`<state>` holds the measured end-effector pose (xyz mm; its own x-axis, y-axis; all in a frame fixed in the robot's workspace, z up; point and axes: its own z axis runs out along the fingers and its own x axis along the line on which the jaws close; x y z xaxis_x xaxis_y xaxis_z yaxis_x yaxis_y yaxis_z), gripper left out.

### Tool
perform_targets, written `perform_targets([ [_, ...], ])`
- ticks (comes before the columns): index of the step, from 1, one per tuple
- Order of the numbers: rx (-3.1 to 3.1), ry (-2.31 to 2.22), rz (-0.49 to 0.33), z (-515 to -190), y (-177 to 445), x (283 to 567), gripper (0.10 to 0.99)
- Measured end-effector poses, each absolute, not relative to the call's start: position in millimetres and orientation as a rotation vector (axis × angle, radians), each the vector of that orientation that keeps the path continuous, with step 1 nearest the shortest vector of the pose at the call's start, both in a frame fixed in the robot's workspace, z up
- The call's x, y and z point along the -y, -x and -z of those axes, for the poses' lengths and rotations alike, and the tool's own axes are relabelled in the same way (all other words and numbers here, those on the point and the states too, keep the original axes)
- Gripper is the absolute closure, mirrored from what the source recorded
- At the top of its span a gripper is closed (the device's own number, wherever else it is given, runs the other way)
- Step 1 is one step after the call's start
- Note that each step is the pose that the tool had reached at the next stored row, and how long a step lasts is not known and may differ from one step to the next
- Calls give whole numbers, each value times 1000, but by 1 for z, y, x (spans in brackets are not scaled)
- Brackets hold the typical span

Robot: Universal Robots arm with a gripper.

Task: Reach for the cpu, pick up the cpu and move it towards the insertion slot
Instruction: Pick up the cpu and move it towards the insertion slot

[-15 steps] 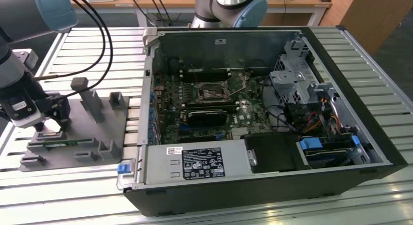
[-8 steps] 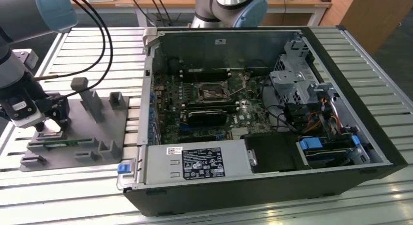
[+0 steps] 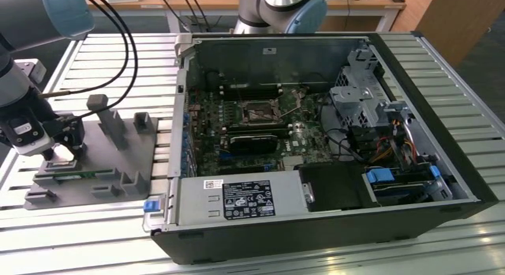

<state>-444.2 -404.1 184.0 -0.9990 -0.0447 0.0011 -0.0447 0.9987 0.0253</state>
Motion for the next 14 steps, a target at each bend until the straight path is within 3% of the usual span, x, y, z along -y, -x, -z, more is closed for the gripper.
perform_targets([
  [14,3139,-70,38,-192,444,404,541],
])
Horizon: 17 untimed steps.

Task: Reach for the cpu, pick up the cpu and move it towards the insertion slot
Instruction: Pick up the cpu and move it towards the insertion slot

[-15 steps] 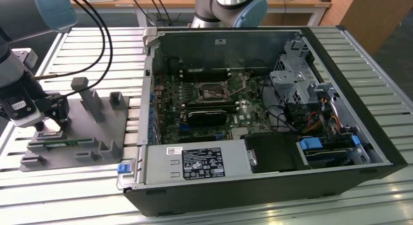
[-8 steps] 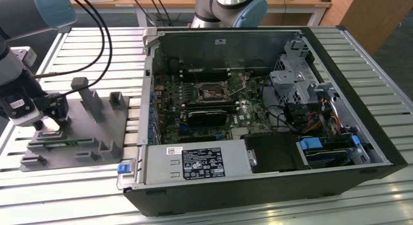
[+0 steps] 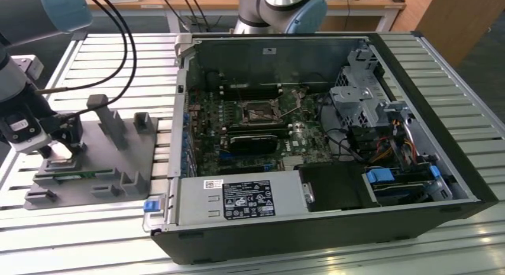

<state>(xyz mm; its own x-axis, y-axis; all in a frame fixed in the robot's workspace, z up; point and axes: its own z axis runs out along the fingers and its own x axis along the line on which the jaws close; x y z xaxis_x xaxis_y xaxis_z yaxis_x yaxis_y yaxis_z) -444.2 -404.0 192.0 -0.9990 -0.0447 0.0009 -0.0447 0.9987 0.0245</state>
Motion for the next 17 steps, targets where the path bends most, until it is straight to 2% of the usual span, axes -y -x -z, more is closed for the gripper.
perform_targets([
  [17,3139,-70,34,-203,444,403,541],
])
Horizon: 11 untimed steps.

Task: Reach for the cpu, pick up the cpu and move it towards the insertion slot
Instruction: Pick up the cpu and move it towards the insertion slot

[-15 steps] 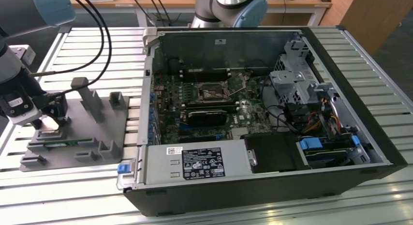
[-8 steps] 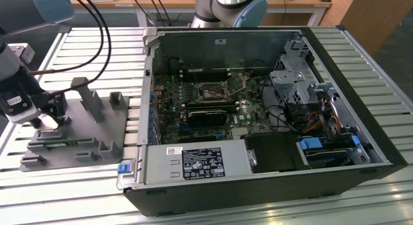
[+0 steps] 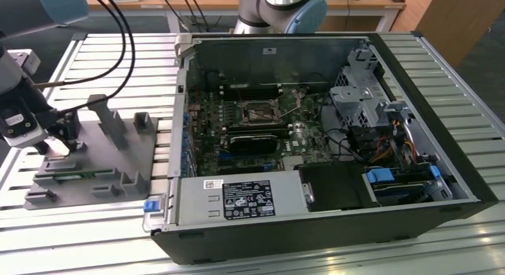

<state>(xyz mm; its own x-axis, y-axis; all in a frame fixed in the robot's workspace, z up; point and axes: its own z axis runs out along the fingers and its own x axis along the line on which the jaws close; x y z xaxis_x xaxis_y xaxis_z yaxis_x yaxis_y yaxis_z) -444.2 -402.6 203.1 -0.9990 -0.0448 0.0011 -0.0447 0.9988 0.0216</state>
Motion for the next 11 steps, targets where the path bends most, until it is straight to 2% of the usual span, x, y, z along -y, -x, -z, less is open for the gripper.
perform_targets([
  [11,3139,-70,27,-214,444,402,541],
])
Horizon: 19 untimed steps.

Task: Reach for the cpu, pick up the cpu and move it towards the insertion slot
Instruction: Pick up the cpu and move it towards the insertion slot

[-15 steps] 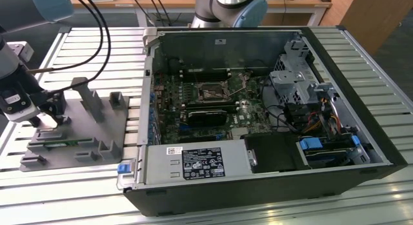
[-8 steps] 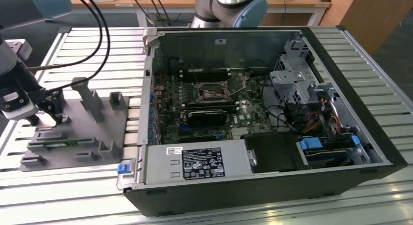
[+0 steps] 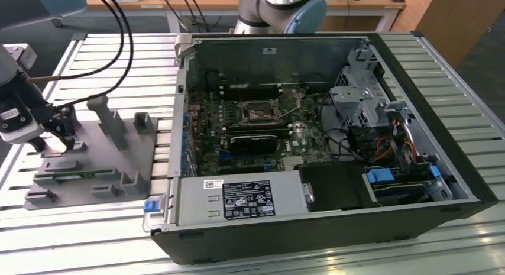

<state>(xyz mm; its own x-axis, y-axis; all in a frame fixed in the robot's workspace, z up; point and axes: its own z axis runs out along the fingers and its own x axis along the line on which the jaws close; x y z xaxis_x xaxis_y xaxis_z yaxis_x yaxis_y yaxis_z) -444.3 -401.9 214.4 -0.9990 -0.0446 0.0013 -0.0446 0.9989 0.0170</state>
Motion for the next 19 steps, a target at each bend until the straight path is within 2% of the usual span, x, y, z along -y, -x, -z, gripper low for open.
perform_targets([
  [9,3139,-70,17,-233,444,401,541],
  [19,3138,-69,-30,-266,444,399,541],
])
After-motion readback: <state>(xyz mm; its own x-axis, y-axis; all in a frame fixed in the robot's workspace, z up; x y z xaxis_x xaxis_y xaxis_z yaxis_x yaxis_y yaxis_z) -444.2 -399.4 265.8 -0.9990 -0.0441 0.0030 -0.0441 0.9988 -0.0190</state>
